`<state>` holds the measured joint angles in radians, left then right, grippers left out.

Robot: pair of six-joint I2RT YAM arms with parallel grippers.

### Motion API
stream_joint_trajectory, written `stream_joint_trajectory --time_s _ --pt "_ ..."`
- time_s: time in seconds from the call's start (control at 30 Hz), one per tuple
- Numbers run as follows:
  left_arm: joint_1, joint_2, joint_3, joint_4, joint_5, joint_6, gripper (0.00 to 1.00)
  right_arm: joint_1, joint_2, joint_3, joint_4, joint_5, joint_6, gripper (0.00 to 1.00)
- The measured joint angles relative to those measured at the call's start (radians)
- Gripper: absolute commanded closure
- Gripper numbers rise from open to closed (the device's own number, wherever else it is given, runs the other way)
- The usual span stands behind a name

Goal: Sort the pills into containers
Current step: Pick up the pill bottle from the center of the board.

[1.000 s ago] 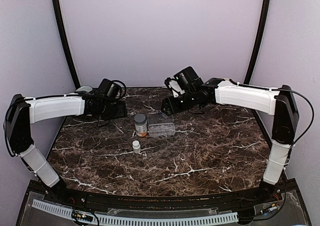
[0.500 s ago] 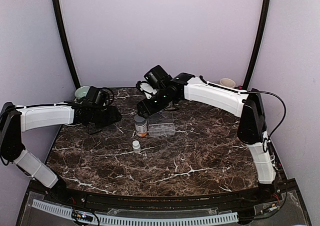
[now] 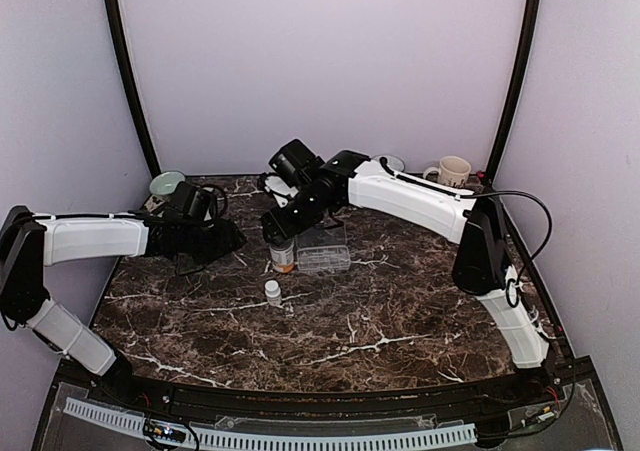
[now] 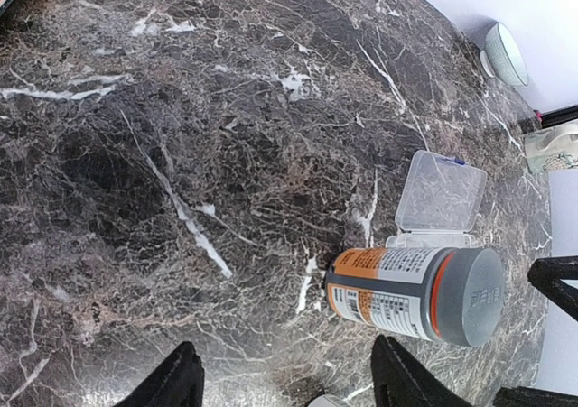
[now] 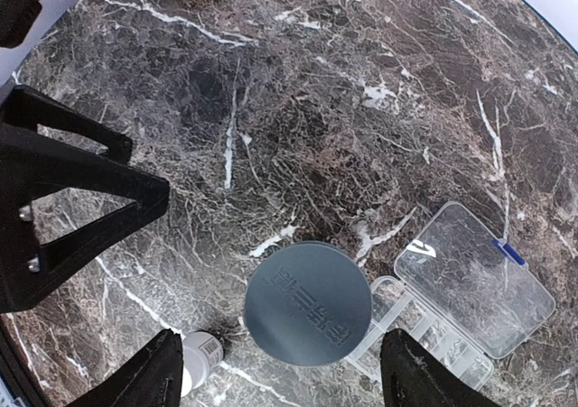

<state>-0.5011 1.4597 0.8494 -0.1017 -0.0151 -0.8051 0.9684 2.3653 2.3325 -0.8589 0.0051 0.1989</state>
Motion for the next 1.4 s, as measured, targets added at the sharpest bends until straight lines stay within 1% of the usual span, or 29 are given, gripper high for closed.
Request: stream_joint_trajectory --time_s 0.3,0.53,0.93,1.07,1.2,1.27,1.33,1.4 --pt "0.002 0.002 -0.007 0.034 0.041 -0.011 0.36 0.000 0.066 0.026 -0.022 0.033 0.014 0.25" --pt "0.002 0.023 -0.007 0.045 0.055 -0.011 0.36 0.000 0.080 0.047 -0.021 0.038 0.020 0.26" --pt "0.002 0.040 -0.007 0.051 0.060 -0.010 0.37 -0.009 0.111 0.076 -0.017 0.012 0.021 0.32" --pt "0.002 0.046 -0.006 0.052 0.060 -0.007 0.37 -0.009 0.121 0.076 -0.017 0.010 0.021 0.41" --pt "0.002 0.047 -0.006 0.052 0.060 -0.006 0.37 -0.010 0.122 0.076 -0.014 0.011 0.023 0.59" --pt "0.002 0.047 -0.006 0.052 0.060 -0.006 0.36 -0.013 0.122 0.076 -0.007 0.011 0.026 0.70" --pt "0.003 0.047 -0.006 0.052 0.060 -0.006 0.36 -0.013 0.122 0.076 -0.003 0.010 0.019 0.75" --pt "0.005 0.047 -0.006 0.051 0.059 -0.006 0.34 -0.014 0.122 0.072 0.001 0.010 0.019 0.77"
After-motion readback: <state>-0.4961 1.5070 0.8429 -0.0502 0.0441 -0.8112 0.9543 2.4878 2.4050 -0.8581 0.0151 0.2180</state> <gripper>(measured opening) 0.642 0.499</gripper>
